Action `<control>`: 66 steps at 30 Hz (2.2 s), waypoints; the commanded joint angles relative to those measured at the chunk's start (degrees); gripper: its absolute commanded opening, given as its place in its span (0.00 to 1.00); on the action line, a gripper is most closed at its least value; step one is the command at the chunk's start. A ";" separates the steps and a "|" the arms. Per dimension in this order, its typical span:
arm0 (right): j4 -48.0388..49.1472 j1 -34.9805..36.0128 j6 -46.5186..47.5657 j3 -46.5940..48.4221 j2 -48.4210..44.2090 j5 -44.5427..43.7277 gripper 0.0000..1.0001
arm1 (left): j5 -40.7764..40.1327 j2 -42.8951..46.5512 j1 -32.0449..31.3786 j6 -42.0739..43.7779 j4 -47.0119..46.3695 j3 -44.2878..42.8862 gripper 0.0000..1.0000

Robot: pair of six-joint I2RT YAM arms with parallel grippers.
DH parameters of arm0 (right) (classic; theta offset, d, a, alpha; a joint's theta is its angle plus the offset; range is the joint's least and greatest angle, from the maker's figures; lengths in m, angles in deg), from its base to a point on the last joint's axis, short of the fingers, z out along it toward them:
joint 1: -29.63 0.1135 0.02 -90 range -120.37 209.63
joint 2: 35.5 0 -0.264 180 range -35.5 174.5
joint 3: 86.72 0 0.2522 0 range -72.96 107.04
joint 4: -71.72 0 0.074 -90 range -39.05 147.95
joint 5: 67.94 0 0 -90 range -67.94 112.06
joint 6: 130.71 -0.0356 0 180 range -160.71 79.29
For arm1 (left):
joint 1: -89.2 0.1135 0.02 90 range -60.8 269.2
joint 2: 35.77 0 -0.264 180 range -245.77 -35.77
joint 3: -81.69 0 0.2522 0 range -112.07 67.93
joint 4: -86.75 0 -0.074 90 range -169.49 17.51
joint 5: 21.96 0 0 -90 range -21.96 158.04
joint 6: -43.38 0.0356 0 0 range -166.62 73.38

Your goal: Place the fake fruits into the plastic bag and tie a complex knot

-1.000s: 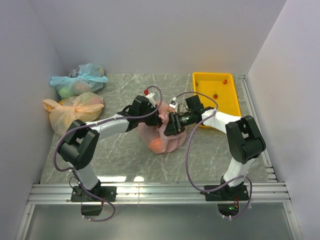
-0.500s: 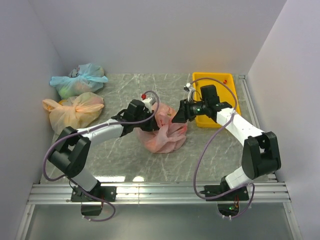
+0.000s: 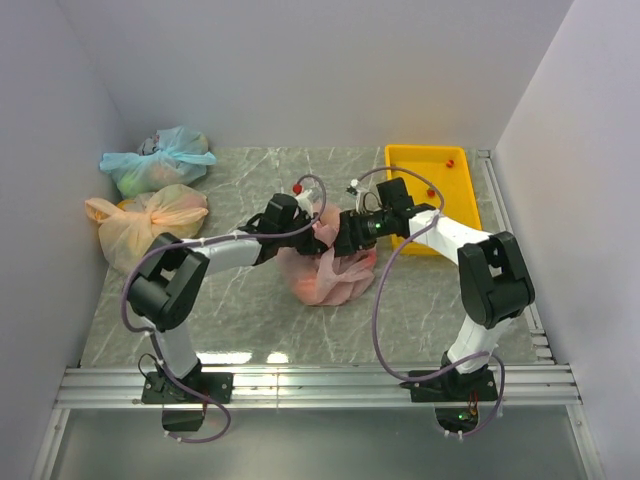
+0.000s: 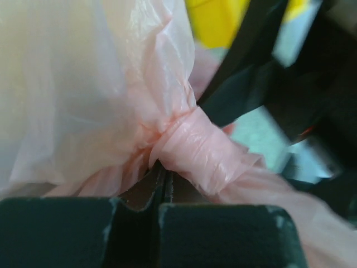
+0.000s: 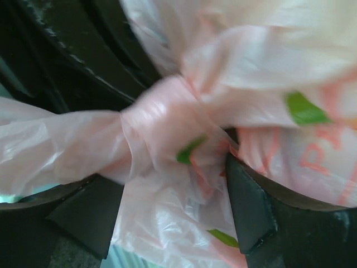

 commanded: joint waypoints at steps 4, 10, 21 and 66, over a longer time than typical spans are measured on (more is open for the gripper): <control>11.80 3.83 -12.71 -1.76 0.54 8.32 0.80 | 17.66 -2.02 1.58 -17.28 -27.04 2.44 0.00; 36.83 6.12 -37.02 -4.82 1.51 9.56 0.82 | 25.05 2.63 5.27 -26.80 -39.65 8.86 0.00; 7.73 7.45 -11.10 -1.42 -9.03 2.02 0.82 | 23.65 7.12 8.09 -17.41 -27.00 11.68 0.00; 1.80 7.09 -11.42 11.94 4.93 7.63 0.82 | 28.83 2.64 6.86 -26.63 -44.93 13.00 0.00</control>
